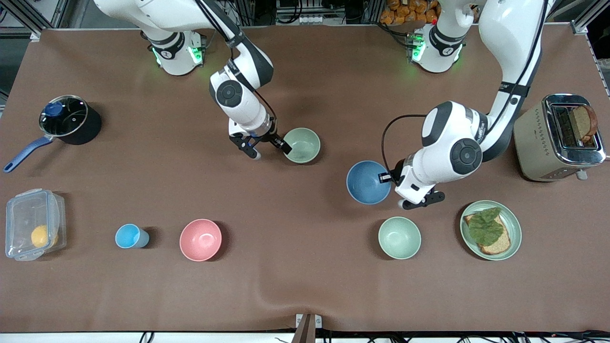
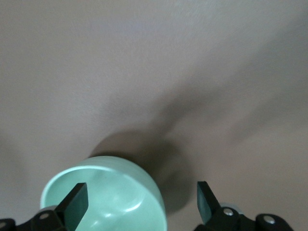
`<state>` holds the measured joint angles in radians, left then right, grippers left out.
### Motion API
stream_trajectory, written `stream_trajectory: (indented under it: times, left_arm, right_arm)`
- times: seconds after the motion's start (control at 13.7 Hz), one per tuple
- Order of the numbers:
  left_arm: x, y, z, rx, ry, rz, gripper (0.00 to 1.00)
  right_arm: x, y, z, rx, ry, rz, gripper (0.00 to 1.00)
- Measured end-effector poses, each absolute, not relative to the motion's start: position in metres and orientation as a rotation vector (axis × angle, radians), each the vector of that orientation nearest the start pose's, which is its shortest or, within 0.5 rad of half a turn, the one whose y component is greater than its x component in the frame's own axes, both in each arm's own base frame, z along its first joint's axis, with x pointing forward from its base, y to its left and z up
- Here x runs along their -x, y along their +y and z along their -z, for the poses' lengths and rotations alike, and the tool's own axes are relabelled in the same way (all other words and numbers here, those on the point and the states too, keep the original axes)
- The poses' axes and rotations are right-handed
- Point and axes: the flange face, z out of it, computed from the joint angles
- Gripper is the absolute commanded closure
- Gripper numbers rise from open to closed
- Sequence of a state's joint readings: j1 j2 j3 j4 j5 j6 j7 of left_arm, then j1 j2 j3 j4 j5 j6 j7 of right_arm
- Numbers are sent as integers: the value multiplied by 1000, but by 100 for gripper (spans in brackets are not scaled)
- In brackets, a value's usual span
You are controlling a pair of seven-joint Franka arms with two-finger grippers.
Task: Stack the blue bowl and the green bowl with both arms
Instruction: 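Carry the green bowl and blue bowl toward each other at table center, then lower the blue bowl into the green bowl with the left gripper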
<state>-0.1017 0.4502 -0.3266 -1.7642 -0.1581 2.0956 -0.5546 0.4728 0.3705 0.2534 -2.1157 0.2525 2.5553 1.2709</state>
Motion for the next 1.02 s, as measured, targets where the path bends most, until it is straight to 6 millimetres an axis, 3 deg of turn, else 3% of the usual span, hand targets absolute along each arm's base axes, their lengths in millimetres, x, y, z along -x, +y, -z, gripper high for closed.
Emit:
stream_trajectory:
  times: [0.15,0.29,0.58,0.8,1.02]
  left_arm:
    - [-579,-272,-318,3317,-377,-363,100]
    - [-563,-290,-319,3351,-396,-348,100]
    - [-525,-348,-314,3343,-432,-376,100]
    - [-495,-391,-304,3330,-445,-393,100]
    - [-475,-413,-290,3305,-443,-438,100]
  right_arm:
    - [-463,377,-272,2696,1202,-272,0]
    - [-478,361,-278,2634,1346,-278,0]
    - [-492,326,-244,2558,1554,-358,0]
    - [-497,322,-218,2383,1693,-436,0]
    - [-494,320,-205,2273,1792,-522,0]
